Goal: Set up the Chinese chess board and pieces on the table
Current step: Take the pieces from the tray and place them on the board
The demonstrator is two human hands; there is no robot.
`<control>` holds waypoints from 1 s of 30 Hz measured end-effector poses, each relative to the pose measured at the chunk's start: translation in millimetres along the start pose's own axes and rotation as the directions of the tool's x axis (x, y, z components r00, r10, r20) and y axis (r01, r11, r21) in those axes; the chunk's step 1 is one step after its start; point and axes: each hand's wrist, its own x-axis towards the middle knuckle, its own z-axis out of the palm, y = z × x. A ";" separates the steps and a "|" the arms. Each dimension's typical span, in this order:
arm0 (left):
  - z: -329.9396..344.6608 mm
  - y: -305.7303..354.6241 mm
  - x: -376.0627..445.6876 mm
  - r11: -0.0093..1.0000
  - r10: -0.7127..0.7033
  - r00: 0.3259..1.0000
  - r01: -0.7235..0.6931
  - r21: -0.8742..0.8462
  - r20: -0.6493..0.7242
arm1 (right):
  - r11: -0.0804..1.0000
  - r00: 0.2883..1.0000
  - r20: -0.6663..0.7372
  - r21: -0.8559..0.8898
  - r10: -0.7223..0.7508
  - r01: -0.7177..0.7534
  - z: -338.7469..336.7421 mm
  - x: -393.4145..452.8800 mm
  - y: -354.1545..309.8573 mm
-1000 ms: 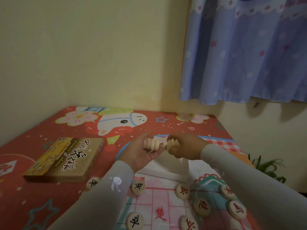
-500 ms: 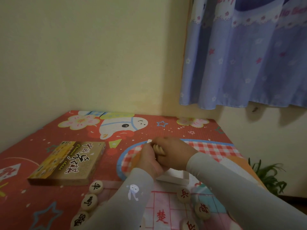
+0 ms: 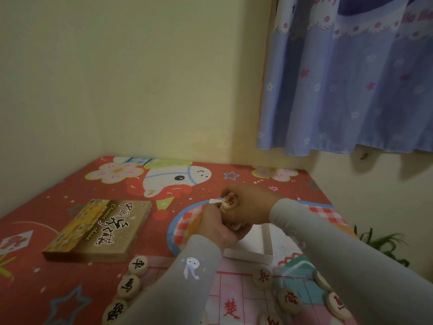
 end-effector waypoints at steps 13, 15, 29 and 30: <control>-1.4 3.0 3.4 0.999 0.026 1.000 -0.027 -0.017 -0.013 | 0.976 0.945 -0.305 0.143 -0.115 0.165 42.7 1.0 25.0; -1.6 3.2 3.7 1.000 0.023 1.000 -0.023 -0.016 0.007 | 0.979 0.932 -0.342 0.116 -0.122 0.171 43.0 2.2 26.1; 1.6 5.1 -0.4 0.986 0.113 0.993 -0.107 -0.130 0.034 | 0.956 0.941 -0.227 0.095 -0.252 0.279 48.6 -3.4 27.6; 0.8 3.8 1.5 0.985 0.122 0.992 -0.116 -0.131 0.037 | 0.955 0.944 -0.209 0.101 -0.254 0.280 48.6 -4.2 27.2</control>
